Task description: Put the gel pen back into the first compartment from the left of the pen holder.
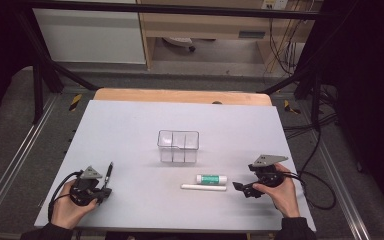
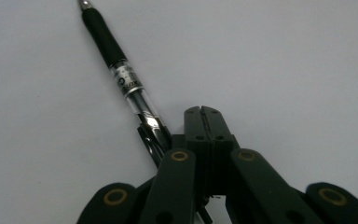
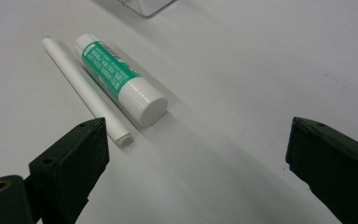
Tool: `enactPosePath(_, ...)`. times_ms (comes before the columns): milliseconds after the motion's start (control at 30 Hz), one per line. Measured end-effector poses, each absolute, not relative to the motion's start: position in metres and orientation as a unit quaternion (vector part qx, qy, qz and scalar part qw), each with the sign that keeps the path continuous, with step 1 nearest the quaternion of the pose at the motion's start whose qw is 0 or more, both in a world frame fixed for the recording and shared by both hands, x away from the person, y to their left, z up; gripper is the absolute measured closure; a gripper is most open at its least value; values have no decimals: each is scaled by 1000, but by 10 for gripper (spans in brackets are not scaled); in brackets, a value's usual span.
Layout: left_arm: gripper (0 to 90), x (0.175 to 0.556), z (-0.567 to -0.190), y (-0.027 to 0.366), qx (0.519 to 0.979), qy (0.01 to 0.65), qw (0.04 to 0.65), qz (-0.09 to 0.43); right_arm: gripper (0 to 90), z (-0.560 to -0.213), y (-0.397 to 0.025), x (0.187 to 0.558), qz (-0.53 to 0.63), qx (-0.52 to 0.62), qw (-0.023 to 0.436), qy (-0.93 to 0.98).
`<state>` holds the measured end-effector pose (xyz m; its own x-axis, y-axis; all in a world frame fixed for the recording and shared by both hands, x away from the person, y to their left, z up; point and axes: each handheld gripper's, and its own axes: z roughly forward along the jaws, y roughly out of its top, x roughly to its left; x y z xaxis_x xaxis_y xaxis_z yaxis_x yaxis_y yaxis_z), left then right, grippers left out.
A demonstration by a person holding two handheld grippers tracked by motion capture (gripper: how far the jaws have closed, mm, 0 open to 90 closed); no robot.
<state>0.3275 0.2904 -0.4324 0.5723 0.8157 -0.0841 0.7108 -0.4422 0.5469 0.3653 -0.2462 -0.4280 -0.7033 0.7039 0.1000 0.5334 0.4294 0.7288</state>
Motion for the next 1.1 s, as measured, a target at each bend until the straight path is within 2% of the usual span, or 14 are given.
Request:
enactPosePath(633, 894, 331, -432, 321, 837, 462, 264, 122, 63, -429, -245, 366, 384, 369, 109, 839)
enactPosePath(1100, 861, 333, -423, 316, 838, 447, 291, 115, 44, -428, -247, 367, 381, 379, 112, 836)
